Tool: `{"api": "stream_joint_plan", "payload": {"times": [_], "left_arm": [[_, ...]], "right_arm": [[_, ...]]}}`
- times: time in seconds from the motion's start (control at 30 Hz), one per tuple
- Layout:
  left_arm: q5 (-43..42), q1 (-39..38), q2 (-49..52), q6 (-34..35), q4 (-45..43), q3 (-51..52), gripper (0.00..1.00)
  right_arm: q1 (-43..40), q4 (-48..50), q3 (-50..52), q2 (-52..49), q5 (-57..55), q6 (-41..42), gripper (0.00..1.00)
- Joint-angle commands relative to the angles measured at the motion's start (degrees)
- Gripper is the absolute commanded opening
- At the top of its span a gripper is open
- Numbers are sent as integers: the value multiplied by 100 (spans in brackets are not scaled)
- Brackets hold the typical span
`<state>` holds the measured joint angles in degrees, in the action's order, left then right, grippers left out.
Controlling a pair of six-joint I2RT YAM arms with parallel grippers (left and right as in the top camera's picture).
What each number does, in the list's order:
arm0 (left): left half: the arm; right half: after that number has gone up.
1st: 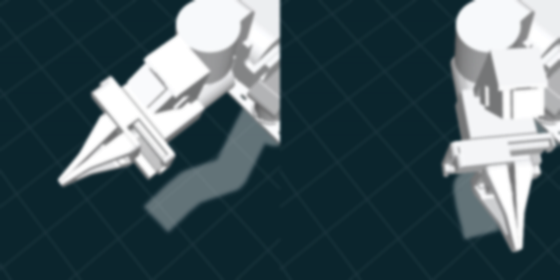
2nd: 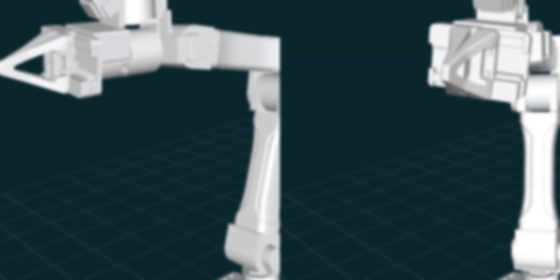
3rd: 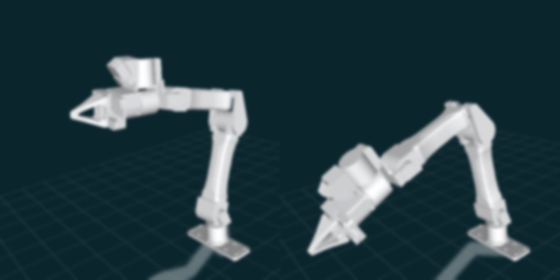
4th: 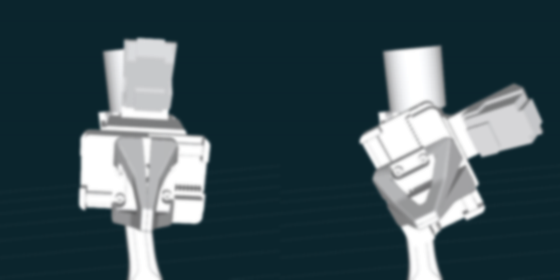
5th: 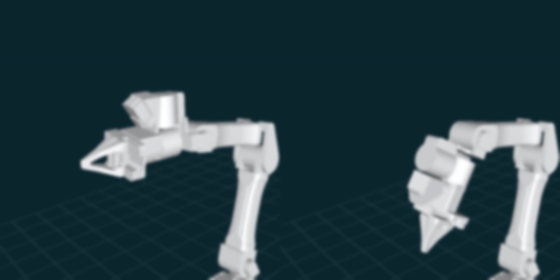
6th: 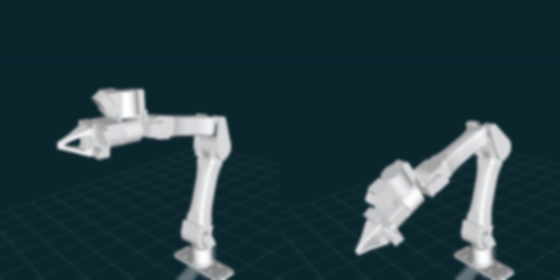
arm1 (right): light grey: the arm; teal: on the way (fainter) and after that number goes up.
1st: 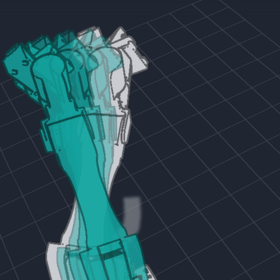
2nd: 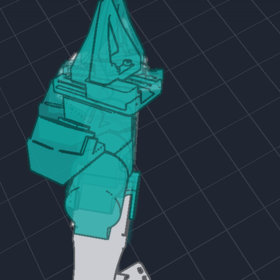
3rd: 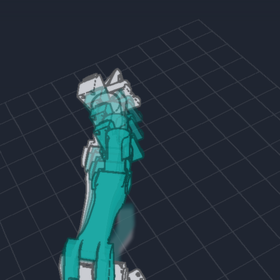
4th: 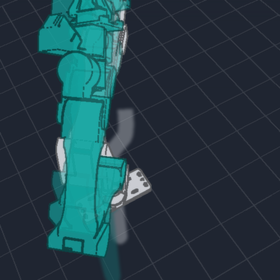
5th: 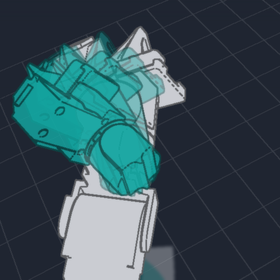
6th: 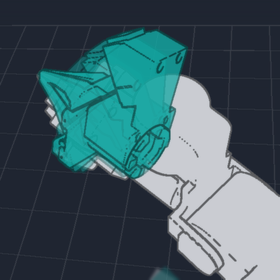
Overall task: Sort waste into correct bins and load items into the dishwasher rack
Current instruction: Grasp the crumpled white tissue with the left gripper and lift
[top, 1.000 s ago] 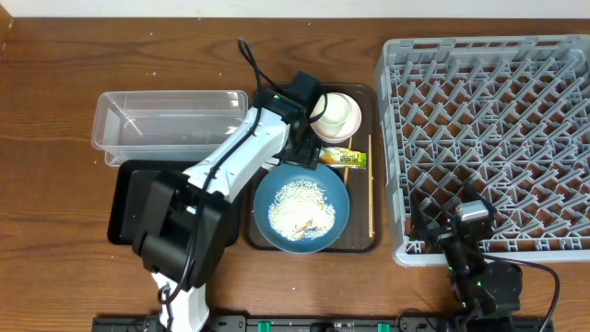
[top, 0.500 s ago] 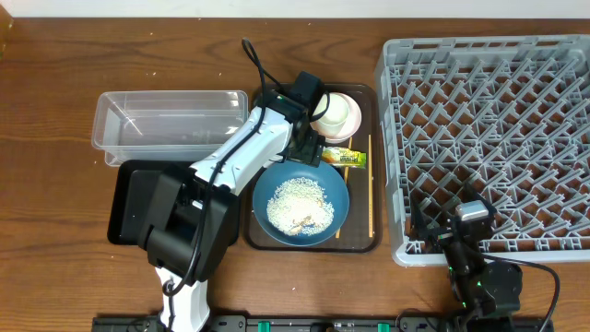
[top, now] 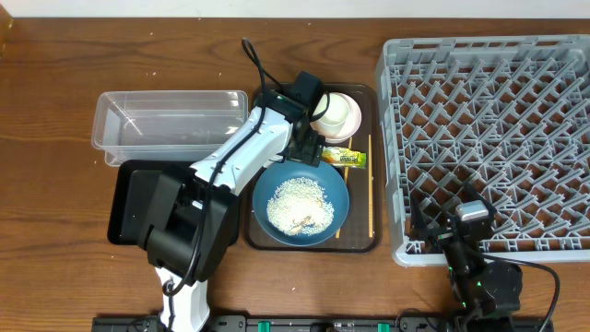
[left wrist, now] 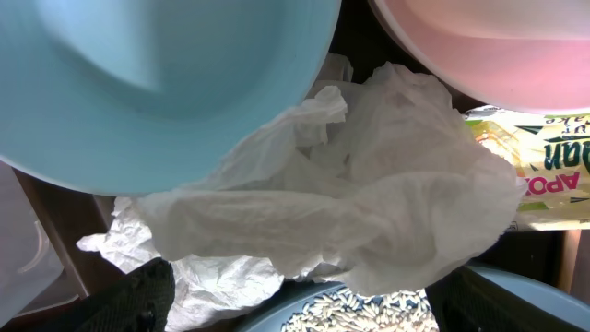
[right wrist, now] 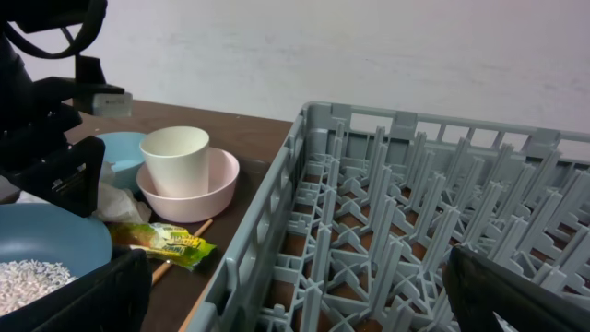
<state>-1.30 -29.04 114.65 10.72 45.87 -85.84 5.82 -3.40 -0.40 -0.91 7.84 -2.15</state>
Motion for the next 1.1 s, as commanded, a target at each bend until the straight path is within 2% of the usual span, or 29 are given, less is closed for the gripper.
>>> {"api": "stream_joint_plan", "payload": {"times": [0.0, 1.07], "left_arm": [[85, -2, -118, 57, 26, 55, 89], [35, 2, -149, 341, -190, 133, 89]], "right_arm": [[48, -24, 9, 15, -33, -9, 99], [48, -24, 9, 15, -33, -7, 99]]}}
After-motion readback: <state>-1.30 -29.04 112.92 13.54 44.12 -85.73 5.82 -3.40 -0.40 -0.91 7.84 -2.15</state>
